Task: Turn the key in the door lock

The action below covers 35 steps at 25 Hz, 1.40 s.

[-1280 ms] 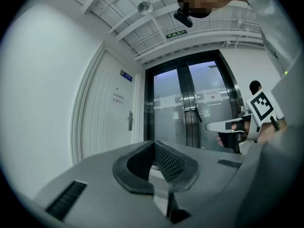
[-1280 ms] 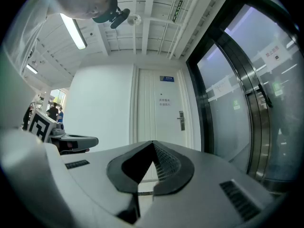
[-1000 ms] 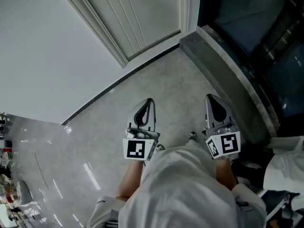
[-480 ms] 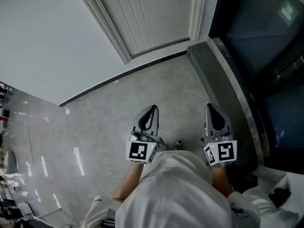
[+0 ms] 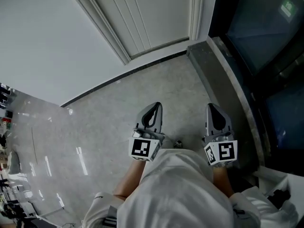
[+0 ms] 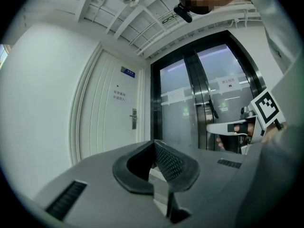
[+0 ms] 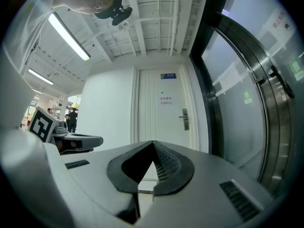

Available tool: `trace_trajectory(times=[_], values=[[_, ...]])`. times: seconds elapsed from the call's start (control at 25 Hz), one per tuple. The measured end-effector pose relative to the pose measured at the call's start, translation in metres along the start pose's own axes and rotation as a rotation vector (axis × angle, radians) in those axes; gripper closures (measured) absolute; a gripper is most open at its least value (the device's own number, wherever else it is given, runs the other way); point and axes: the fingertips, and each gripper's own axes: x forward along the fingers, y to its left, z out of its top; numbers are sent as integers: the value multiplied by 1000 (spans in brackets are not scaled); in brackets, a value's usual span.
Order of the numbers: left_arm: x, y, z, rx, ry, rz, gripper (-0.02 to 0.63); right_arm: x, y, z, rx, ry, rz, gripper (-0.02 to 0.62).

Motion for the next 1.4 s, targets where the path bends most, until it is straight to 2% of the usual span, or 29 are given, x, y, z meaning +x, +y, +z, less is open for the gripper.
trace_trajectory(times=[0.28,0.52,0.8,1.0,1.4], values=[[30,11,9,6,1,-3,597,16,-19,-1,21,7,-37,594],[68,23,-21,-21,52,-24,597,44,-42,-26,26,74,-82,594],[139,54,-23,-58,17,-45,597,108,-77,-19,-33,99,-124,594],[187,93,-21,-69,-2,-53,597,169,-85,-7,-88,104,-120,594],[259,133,-19,-71,15,-110,597,246,-101,-4,-82,93,-144,594]])
